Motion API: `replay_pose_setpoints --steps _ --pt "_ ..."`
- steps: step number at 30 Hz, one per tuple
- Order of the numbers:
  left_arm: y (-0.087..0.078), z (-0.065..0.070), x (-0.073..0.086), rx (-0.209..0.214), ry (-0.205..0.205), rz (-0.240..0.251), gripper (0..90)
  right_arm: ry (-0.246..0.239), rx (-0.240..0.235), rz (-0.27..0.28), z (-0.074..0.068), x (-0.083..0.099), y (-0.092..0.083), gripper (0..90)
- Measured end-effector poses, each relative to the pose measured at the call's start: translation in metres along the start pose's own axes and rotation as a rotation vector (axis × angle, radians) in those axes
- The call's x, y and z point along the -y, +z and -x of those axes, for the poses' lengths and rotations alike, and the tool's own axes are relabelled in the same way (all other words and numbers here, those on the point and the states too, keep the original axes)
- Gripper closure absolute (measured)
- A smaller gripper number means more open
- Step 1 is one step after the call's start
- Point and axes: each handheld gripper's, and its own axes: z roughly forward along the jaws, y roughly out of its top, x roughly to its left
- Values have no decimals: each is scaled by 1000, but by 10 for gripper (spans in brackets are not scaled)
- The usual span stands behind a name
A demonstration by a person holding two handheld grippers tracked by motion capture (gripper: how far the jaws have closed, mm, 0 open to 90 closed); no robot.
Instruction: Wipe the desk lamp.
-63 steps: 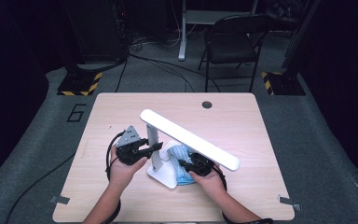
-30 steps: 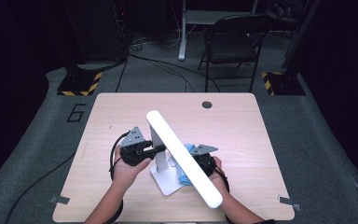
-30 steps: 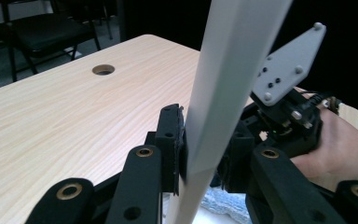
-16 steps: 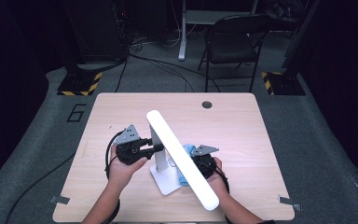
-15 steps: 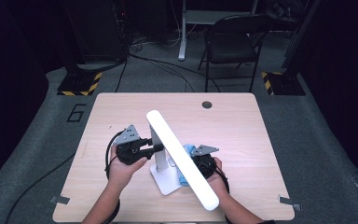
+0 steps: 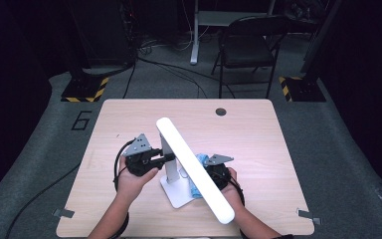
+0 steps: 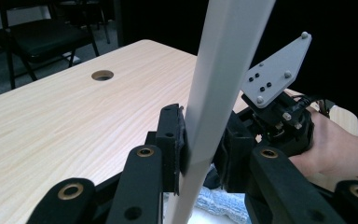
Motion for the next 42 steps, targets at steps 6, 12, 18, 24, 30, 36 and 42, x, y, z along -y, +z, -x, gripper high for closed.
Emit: replay_pose_setpoints --steps 6,12,18,24,30,36,42 --pt "-1 1 1 2 18 -5 744 -14 6 3 -1 -9 -1 624" --pt "0 3 1 -2 26 -1 746 -27 -19 16 -8 -22 5 623" --pt "0 4 1 2 30 -4 746 -69 -36 20 -22 -30 17 610" --pt "1 5 1 -4 26 4 746 -72 -28 3 -16 -26 32 640" --pt "-1 6 1 -5 29 -5 747 -125 2 -13 -14 -27 31 659" --pt "0 5 2 -8 27 5 747 -55 55 1 11 -24 23 669" --pt "0 4 2 -2 21 0 746 -28 106 -8 24 -25 19 669"
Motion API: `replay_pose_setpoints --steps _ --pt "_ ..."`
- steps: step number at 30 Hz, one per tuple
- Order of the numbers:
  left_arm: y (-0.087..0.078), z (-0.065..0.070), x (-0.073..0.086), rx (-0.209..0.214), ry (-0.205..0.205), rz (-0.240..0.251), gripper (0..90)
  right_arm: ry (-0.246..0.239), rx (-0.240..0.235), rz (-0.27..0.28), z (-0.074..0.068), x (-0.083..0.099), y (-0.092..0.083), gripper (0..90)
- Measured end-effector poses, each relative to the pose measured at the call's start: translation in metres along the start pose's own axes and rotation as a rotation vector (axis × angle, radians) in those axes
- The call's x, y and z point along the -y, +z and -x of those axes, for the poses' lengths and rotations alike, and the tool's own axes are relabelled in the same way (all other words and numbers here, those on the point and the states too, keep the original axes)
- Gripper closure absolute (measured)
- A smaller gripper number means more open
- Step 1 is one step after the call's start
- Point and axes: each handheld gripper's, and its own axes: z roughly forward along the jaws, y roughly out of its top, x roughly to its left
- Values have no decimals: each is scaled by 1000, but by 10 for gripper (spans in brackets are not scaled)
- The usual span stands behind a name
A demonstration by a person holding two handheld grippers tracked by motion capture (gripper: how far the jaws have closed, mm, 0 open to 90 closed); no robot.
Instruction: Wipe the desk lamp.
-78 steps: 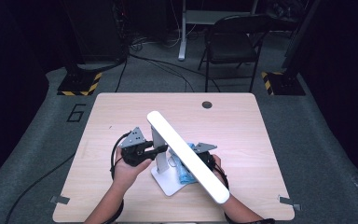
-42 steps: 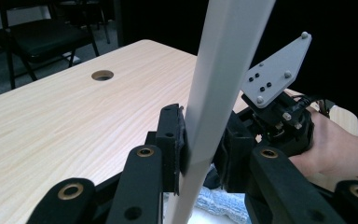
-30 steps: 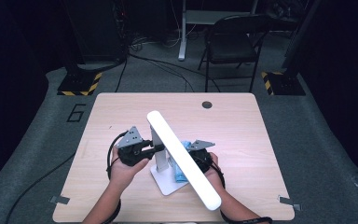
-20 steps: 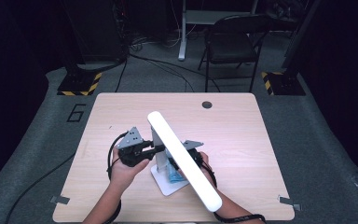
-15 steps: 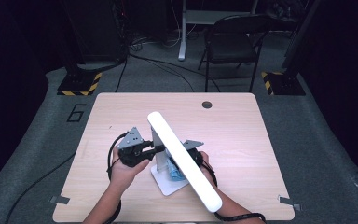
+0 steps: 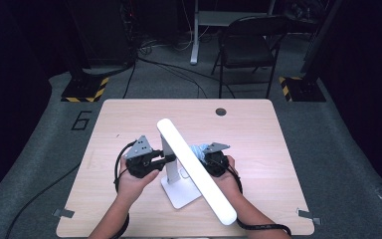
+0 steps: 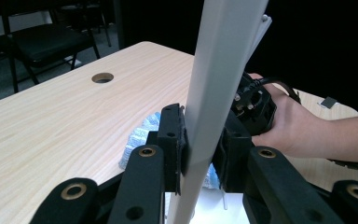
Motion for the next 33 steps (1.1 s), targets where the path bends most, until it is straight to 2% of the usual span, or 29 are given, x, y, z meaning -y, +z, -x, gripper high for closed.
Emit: replay_pose_setpoints --steps 4,8,10,11,13,14,15,18,20,21,23,29,30,31,33 --pt "1 0 0 2 -1 2 746 23 7 13 -4 2 -1 671" --pt "1 0 0 2 -3 0 746 10 19 15 -12 3 -1 672" --pt "1 0 0 1 -2 0 746 -17 -9 16 -23 4 -1 674" --pt "1 0 0 -1 0 1 746 -17 -9 16 -23 4 -1 674" --pt "1 0 0 1 -2 0 746 -27 -37 15 -34 5 -1 674" --pt "1 -1 0 5 -2 -2 745 -44 -86 17 -46 5 0 672" --pt "1 -1 0 5 -1 -1 745 -60 -97 15 -54 5 1 675" --pt "1 -1 0 6 0 0 745 -55 -63 8 -63 4 0 677" --pt "0 -1 0 7 -1 0 745 -59 -96 14 -57 5 0 678" --pt "0 -1 0 6 0 1 744 -45 -128 21 -51 7 0 680" --pt "0 -1 0 10 -2 3 744 -64 -152 28 -43 8 0 684" --pt "-1 0 1 3 -2 4 744 -92 -133 30 -38 8 0 684" --pt "-1 0 1 4 -3 6 744 -71 -123 38 -35 9 0 684" --pt "0 0 1 4 -4 8 744 -78 -120 39 -31 9 -1 684" --pt "-1 0 1 6 -3 5 744 -58 -99 43 -25 11 -2 685"
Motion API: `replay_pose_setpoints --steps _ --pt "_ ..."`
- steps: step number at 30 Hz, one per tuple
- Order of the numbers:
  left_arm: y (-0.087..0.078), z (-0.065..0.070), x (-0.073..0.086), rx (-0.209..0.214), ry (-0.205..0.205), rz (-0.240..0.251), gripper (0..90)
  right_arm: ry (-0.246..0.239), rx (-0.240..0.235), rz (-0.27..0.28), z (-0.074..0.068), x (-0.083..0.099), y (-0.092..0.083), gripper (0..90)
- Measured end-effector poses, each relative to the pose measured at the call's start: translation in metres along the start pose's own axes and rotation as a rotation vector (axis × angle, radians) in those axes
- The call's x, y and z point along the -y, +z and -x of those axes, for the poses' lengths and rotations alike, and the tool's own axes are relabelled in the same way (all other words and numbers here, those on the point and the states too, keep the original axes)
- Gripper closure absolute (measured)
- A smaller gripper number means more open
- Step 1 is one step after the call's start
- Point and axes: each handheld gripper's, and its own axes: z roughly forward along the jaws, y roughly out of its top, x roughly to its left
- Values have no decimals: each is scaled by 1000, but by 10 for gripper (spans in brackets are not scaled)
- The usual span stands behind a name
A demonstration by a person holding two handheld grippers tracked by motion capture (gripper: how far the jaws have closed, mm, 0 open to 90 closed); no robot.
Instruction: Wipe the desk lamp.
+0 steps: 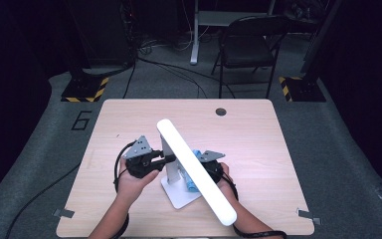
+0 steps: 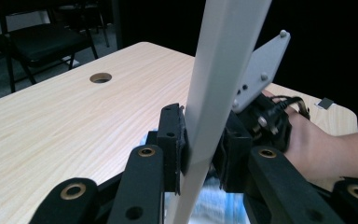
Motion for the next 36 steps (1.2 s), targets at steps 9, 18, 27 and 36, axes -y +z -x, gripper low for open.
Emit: replay_pose_setpoints --steps 9,18,27,36 --pt "1 -1 0 -3 -4 10 744 105 53 -5 30 6 -11 678" --pt "1 -4 1 -21 -4 21 742 114 76 5 24 10 -14 679" --pt "0 -10 0 -1 -19 7 725 104 91 -4 12 11 -18 672" --pt "0 -12 1 -4 -15 23 719 77 94 -12 5 10 -20 662"
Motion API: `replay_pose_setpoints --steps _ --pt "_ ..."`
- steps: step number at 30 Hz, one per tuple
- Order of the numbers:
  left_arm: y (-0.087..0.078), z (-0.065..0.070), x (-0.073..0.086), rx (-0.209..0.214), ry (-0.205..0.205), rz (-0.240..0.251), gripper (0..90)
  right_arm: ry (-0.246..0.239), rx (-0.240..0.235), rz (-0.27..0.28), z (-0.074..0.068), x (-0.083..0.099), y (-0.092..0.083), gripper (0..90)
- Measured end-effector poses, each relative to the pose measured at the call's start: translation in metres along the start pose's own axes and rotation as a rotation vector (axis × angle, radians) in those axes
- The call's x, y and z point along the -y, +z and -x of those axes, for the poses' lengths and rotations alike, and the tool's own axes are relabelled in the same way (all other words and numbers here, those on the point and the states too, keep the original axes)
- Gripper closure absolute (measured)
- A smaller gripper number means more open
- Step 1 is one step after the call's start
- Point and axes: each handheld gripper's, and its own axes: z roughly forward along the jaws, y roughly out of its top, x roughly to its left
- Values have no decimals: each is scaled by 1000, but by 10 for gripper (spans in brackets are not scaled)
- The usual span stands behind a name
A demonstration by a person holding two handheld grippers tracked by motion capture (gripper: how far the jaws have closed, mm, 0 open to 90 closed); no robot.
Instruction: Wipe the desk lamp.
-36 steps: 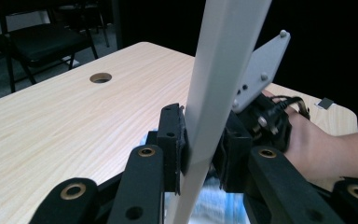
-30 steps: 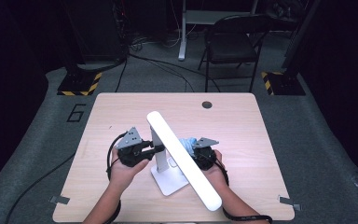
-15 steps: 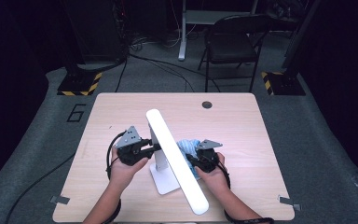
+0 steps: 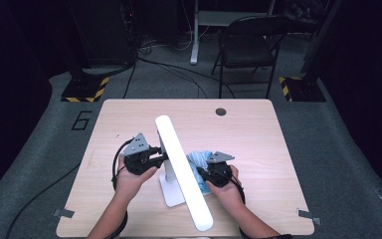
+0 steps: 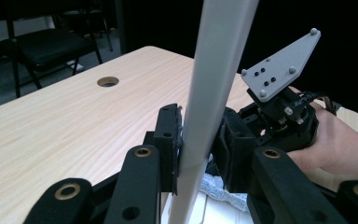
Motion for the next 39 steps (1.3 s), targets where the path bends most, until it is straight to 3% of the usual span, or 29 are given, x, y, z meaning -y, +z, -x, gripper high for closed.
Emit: replay_pose_setpoints --steps 8,13,17,18,19,21,29,31,33,34,36,37,39 --pt "0 2 -1 -9 -5 -8 723 -20 -11 -13 -5 -3 1 656" --pt "0 4 -1 -8 6 -16 738 -23 -17 -20 4 -9 3 660" --pt "0 4 -1 -22 23 -16 746 -35 21 -28 15 -17 2 663" --pt "0 4 -1 -15 20 -14 746 -34 39 -11 27 -23 -1 663" --pt "0 4 -1 -15 20 -14 746 -34 39 -11 27 -23 -1 663" --pt "0 3 -1 -9 20 -16 747 -16 50 -19 42 -26 -1 663" --pt "-1 1 0 18 24 -11 747 -28 34 -65 54 -17 14 657" --pt "-1 0 0 23 30 -9 748 29 19 -82 55 -16 20 638" --pt "-1 0 0 22 32 -10 748 30 7 -77 58 -15 21 629" --pt "-1 -1 0 25 34 -7 749 75 -2 -74 59 -14 22 623" --pt "-2 -2 0 33 48 -7 750 120 -29 -66 63 -12 25 603" --pt "-2 -3 0 41 55 -8 752 178 -40 -51 66 -10 26 567" --pt "-3 -4 1 44 47 -10 752 179 -36 -52 68 -10 25 567"
